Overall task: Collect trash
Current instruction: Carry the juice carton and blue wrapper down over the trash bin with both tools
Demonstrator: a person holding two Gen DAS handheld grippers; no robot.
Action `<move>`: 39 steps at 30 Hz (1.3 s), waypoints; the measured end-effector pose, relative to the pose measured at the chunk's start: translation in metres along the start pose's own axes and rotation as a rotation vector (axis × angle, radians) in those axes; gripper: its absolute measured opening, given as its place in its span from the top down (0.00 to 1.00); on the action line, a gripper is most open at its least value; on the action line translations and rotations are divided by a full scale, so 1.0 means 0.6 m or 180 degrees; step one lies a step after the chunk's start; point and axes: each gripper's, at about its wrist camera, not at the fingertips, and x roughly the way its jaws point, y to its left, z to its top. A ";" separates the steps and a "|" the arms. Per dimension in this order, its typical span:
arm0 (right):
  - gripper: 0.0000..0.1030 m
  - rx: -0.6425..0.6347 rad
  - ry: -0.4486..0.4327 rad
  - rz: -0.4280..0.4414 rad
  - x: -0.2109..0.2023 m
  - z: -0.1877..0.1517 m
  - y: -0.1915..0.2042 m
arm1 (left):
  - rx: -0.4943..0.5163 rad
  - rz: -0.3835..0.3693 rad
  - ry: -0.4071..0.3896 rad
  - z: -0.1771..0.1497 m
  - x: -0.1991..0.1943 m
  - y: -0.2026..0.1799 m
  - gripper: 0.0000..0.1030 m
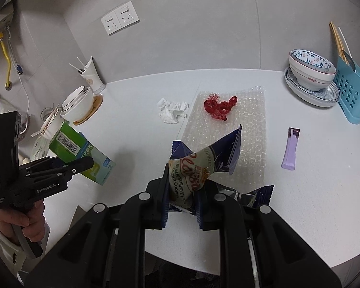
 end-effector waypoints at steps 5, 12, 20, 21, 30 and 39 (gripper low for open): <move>0.84 -0.0016 0.0023 -0.0002 -0.014 -0.024 0.001 | -0.0014 0.0005 0.0022 -0.027 -0.015 -0.012 0.53; 0.84 -0.0013 0.0035 0.0001 -0.037 -0.061 -0.002 | -0.0007 0.0024 0.0039 -0.066 -0.033 -0.031 0.53; 0.84 -0.0017 0.0071 -0.0041 -0.063 -0.111 -0.006 | 0.0014 0.0034 0.0074 -0.111 -0.048 -0.058 0.53; 0.84 -0.0019 0.0085 -0.0046 -0.065 -0.119 -0.007 | 0.0014 0.0032 0.0085 -0.118 -0.049 -0.061 0.53; 0.84 -0.0061 0.0220 -0.0012 -0.080 -0.188 -0.011 | 0.0019 -0.0041 0.0189 -0.188 -0.054 -0.093 0.53; 0.84 -0.0128 0.0394 0.0059 -0.080 -0.254 -0.009 | 0.0028 -0.0154 0.0275 -0.266 -0.053 -0.116 0.53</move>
